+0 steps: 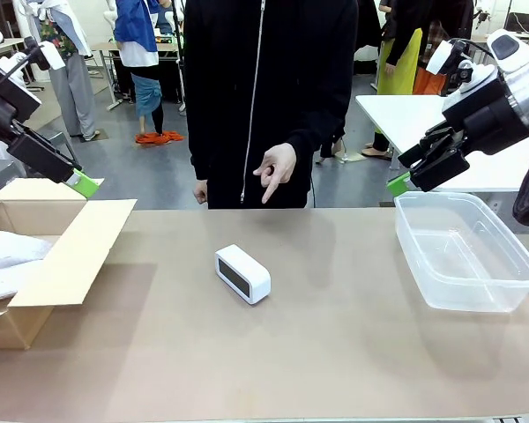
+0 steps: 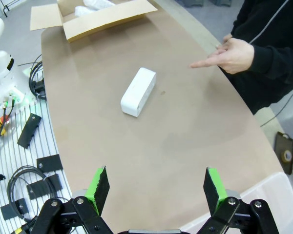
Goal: Separate and place wrapped and unwrapped clocks.
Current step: Pick up the Digital clock indicated by the person.
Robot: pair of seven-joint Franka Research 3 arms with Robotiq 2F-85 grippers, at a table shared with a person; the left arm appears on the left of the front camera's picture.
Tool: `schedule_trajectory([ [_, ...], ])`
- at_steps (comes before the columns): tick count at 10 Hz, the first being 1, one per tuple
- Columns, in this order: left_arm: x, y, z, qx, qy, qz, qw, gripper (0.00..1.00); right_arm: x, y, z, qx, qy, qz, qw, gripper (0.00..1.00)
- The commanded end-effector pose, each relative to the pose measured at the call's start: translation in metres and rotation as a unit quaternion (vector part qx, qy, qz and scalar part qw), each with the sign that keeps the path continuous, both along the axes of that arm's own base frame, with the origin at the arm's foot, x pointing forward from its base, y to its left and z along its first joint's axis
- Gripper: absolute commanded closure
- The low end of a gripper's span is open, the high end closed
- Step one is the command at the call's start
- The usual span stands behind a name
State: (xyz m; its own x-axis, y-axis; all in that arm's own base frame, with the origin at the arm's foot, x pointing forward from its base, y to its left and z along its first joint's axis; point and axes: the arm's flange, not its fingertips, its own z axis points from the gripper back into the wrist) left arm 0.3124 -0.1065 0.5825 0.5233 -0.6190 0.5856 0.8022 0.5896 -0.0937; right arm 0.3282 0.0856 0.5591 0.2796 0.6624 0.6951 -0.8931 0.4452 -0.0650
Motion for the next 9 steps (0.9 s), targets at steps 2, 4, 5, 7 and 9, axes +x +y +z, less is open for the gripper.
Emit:
schedule_trajectory([
  [2, -0.001, 0.000, 0.000, -0.002, 0.002, 0.001, 1.000, 0.00, 0.014, 0.080, 0.002, -0.051, 0.061, -0.031, 0.996, 0.00],
  [4, -0.001, 0.000, 0.000, -0.002, 0.002, 0.001, 1.000, 0.00, 0.035, 0.157, -0.023, -0.102, 0.094, -0.087, 0.987, 0.00],
  [5, -0.001, 0.000, 0.000, -0.002, 0.002, 0.001, 1.000, 0.00, 0.045, 0.192, -0.046, -0.110, 0.108, -0.095, 0.983, 0.00],
  [7, -0.001, 0.000, 0.000, -0.002, 0.002, 0.001, 1.000, 0.00, 0.063, 0.240, -0.097, -0.139, 0.112, -0.113, 0.977, 0.00],
  [9, -0.001, 0.000, 0.000, -0.002, 0.002, 0.001, 1.000, 0.00, 0.064, 0.256, -0.132, -0.166, 0.133, -0.099, 0.972, 0.00],
])
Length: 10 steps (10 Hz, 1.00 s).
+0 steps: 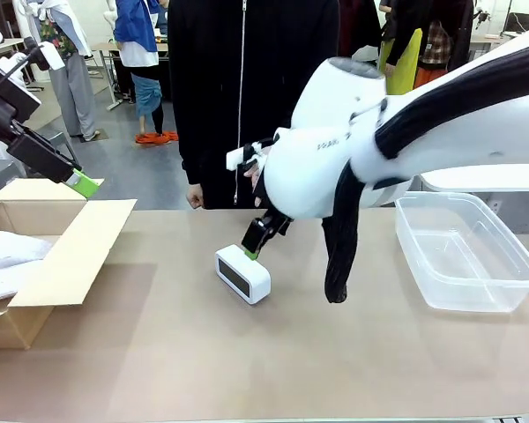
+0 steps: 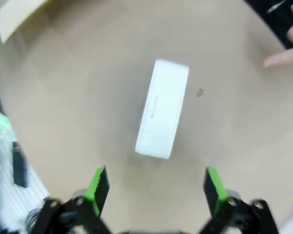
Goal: Separate and place wrapped and unwrapped clocks.
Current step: Pick up the Digital clock indicated by the person.
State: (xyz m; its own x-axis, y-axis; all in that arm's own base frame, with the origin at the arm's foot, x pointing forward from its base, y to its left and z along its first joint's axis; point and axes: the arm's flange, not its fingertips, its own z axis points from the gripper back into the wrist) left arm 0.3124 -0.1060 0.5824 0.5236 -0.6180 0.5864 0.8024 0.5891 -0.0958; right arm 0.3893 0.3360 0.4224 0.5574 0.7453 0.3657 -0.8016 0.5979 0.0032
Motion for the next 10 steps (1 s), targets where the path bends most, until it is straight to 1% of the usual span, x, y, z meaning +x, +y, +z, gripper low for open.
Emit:
schedule_trajectory([
  [1, -0.001, -0.001, 0.000, -0.001, 0.001, 0.001, 1.000, 0.00, -0.001, 0.009, -0.005, -0.022, 0.003, 0.003, 1.000, 0.00],
  [3, -0.001, -0.001, 0.000, -0.001, 0.001, 0.001, 1.000, 0.00, 0.003, 0.015, -0.022, -0.006, -0.006, -0.005, 1.000, 0.00],
  [4, -0.001, -0.001, 0.000, -0.001, 0.001, 0.001, 1.000, 0.00, 0.008, 0.015, -0.028, 0.027, -0.014, -0.019, 0.999, 0.00],
  [5, -0.001, -0.001, 0.000, -0.001, 0.001, 0.001, 1.000, 0.00, 0.006, 0.000, -0.009, 0.058, -0.044, -0.019, 0.997, 0.00],
  [6, -0.001, -0.001, 0.000, -0.001, 0.001, 0.001, 1.000, 0.00, 0.003, 0.011, -0.021, -0.001, 0.000, 0.004, 1.000, 0.00],
  [8, -0.001, -0.001, 0.000, -0.001, 0.001, 0.001, 1.000, 0.00, 0.003, 0.011, -0.021, -0.001, 0.000, 0.004, 1.000, 0.00],
  [9, -0.001, -0.001, 0.000, -0.001, 0.001, 0.001, 1.000, 0.00, 0.006, 0.011, -0.017, 0.016, -0.014, -0.004, 1.000, 0.00],
  [10, -0.001, -0.001, 0.000, -0.001, 0.001, 0.001, 1.000, 0.00, 0.016, 0.022, -0.024, 0.009, -0.003, -0.006, 1.000, 0.00],
])
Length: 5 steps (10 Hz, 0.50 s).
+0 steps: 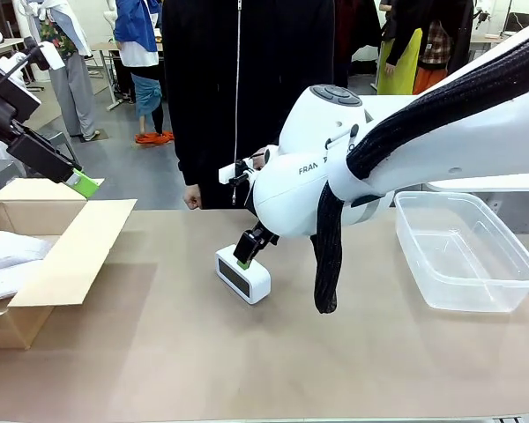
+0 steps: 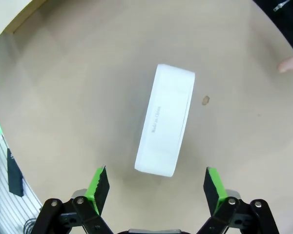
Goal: Separate and place wrapped and unwrapped clocks.
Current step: Pick up the Digital clock indicated by the person.
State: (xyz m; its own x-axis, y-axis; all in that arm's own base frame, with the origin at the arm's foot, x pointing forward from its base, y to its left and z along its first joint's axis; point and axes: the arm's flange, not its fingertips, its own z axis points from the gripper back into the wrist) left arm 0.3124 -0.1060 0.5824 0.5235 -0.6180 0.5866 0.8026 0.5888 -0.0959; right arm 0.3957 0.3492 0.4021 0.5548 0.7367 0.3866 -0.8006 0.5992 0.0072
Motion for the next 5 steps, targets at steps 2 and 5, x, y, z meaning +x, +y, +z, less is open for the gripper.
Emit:
schedule_trajectory([
  [2, -0.001, -0.001, 0.000, 0.000, 0.001, 0.001, 1.000, 0.00, 0.029, 0.023, -0.017, 0.000, 0.016, -0.030, 0.999, 0.00],
  [5, -0.001, -0.001, 0.000, 0.000, 0.001, 0.001, 1.000, 0.00, 0.040, 0.040, -0.029, -0.021, 0.024, -0.031, 0.999, 0.00],
])
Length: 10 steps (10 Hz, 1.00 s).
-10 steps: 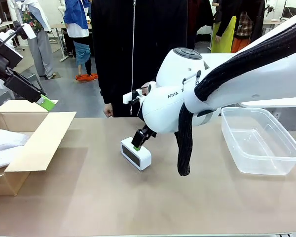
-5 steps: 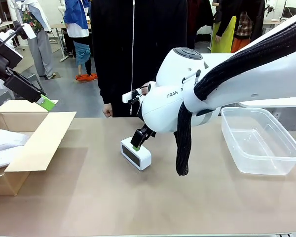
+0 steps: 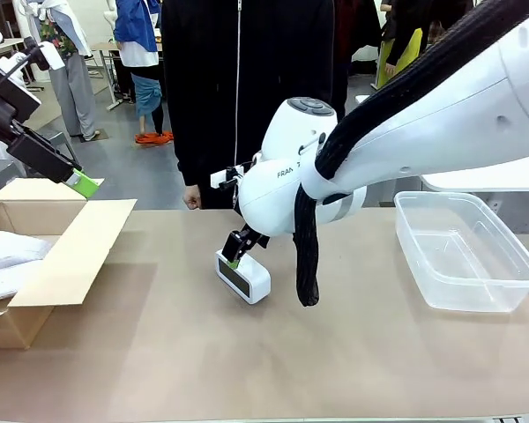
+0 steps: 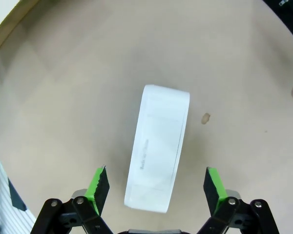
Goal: Separate and place wrapped and unwrapped clocks.
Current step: Pick up the Digital clock indicated by the person.
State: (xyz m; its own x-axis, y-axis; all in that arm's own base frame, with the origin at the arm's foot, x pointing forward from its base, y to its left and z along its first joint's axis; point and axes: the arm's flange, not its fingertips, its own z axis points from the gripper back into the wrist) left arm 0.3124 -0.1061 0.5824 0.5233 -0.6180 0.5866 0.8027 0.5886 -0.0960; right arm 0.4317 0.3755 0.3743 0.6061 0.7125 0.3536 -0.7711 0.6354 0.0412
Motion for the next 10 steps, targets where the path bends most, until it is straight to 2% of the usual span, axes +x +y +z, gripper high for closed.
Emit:
schedule_trajectory([
  [1, -0.001, -0.001, 0.000, 0.000, 0.001, 0.001, 1.000, 0.00, 0.006, 0.018, -0.006, -0.024, 0.009, -0.005, 1.000, 0.00],
  [5, -0.001, -0.001, 0.000, 0.000, 0.001, 0.001, 1.000, 0.00, 0.012, 0.030, -0.029, -0.059, 0.014, -0.018, 0.998, 0.00],
  [7, -0.001, -0.001, 0.000, 0.000, 0.001, 0.001, 1.000, 0.00, 0.016, 0.033, -0.043, -0.069, 0.037, -0.017, 0.997, 0.00],
  [9, -0.001, -0.001, 0.000, 0.000, 0.001, 0.001, 1.000, 0.00, 0.015, 0.034, -0.049, -0.065, 0.041, -0.015, 0.997, 0.00],
  [10, -0.001, -0.001, 0.000, 0.000, 0.001, 0.001, 1.000, 0.00, 0.015, 0.033, -0.048, -0.074, 0.035, -0.026, 0.996, 0.16],
])
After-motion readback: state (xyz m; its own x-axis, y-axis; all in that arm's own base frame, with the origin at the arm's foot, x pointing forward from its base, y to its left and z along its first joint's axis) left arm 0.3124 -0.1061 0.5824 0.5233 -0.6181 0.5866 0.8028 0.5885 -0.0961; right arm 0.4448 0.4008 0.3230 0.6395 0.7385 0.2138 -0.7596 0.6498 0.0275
